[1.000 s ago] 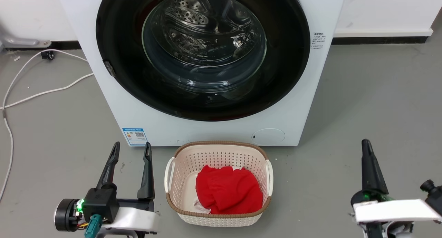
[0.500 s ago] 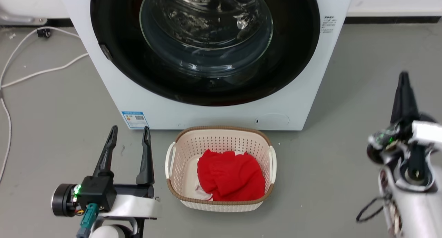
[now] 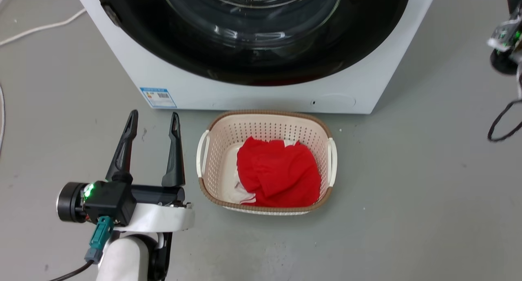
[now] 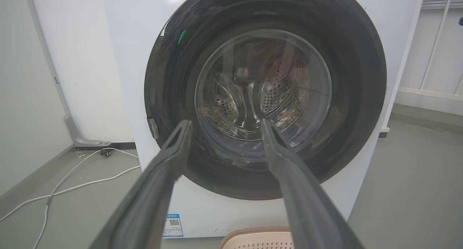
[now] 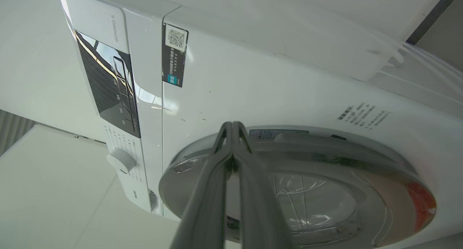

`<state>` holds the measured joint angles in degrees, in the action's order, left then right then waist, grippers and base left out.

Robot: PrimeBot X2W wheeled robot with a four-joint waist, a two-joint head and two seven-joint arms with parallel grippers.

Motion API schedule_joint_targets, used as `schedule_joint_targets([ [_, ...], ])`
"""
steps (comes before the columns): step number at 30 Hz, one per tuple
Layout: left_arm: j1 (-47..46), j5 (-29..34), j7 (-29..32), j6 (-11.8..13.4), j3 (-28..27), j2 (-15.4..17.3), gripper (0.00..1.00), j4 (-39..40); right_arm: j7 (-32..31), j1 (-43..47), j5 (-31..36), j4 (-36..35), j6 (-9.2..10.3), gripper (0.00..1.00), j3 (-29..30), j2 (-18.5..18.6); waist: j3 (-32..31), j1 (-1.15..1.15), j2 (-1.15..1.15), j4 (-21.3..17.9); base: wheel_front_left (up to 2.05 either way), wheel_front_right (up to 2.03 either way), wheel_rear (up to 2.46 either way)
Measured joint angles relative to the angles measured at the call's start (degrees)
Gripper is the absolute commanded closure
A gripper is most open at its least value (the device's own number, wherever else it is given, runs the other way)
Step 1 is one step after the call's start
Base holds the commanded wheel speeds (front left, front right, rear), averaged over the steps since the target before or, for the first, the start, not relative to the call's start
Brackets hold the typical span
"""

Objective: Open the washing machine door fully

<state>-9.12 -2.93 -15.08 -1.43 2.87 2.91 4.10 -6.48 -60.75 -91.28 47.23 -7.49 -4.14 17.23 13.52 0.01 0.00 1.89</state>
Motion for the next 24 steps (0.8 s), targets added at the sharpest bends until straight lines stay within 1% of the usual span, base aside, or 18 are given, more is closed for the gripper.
schedule_joint_targets([
  [4, -1.7, 0.0, 0.0, -0.1, 0.3, 0.0, 0.0, 0.5, -6.0, -8.8, 3.4, 8.6, 0.0, 1.0, -4.5, 0.9, 2.5, 0.0, 0.0, 0.6, 0.0, 0.0, 0.0],
  [10, -3.7, -0.2, 0.0, -0.1, 0.5, 0.0, 0.0, 1.1, -11.8, -18.6, 7.7, 17.4, 0.0, 1.0, -8.9, 0.7, 5.8, 0.0, 0.0, 1.1, 0.0, 0.0, 0.0],
  [13, -4.3, -0.2, 0.0, -0.2, 0.7, 0.0, 0.0, 1.4, -13.8, -21.8, 9.5, 20.0, 0.0, 1.0, -10.8, 0.4, 7.1, 0.0, 0.0, 1.3, 0.0, 0.0, 0.0],
  [24, -6.5, 0.7, 0.0, -1.3, 0.5, 0.0, 0.0, 1.9, -15.6, -30.9, 13.8, 25.5, 0.0, 1.0, -13.7, -2.1, 12.3, 0.0, 0.0, 1.6, 0.0, 0.0, 0.0],
])
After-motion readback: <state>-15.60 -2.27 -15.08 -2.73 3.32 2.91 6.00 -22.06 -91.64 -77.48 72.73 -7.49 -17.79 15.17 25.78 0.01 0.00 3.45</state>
